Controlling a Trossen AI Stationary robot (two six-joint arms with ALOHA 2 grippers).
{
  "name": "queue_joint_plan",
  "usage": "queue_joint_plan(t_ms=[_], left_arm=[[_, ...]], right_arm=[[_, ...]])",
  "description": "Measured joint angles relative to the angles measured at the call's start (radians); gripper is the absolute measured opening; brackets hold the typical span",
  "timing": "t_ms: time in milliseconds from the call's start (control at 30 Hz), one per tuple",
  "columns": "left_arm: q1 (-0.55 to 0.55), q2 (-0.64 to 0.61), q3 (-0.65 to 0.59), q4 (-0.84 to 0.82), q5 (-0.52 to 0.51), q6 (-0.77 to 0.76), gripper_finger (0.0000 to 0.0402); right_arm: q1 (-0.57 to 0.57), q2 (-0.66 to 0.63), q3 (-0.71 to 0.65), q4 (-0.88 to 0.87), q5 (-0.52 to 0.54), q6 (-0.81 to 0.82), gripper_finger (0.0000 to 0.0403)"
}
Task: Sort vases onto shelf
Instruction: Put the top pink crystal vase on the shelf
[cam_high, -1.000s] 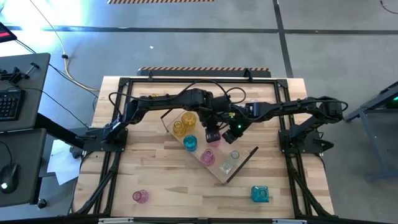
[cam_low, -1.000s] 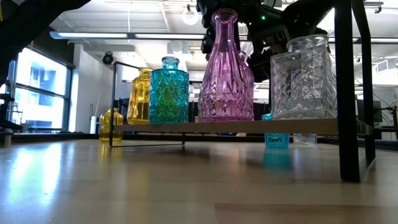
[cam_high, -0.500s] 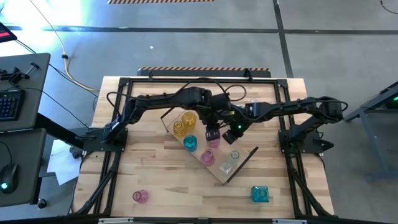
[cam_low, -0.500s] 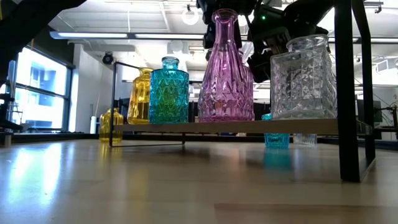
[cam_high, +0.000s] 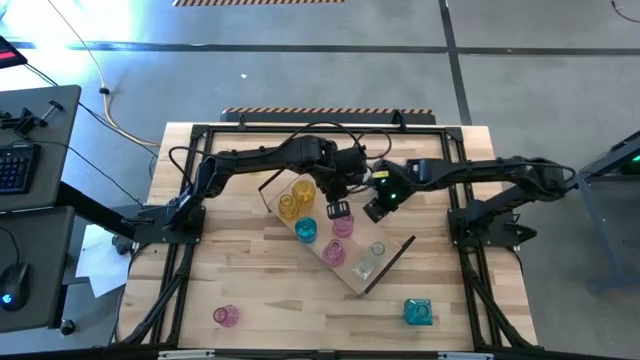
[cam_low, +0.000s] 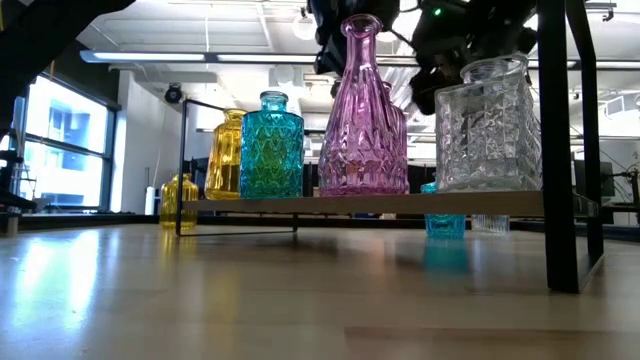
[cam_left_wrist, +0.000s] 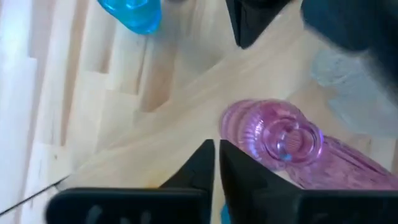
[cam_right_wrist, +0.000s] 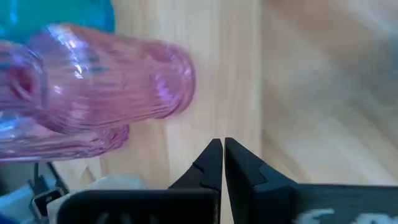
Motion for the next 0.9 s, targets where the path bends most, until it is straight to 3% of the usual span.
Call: queue_joint_plan(t_ms=[567, 733, 900], left_arm=[[0.031, 0.003, 0.000, -0.041, 0.043, -0.002, 0.0000], [0.031, 0.021, -0.002, -0.043, 0.044, -0.025, 0.0000], [0.028, 0.049, -0.001, -0.035, 0.045, -0.041, 0.0000]], right_arm=[[-0.012, -0.535, 0.000, -0.026, 0.361, 0.063, 0.0000], [-0.012, -0.633, 0.000, -0.027, 0.382, 0.068, 0.0000], [-0.012, -0.647, 0.000, -0.033, 0.386, 0.065, 0.0000]])
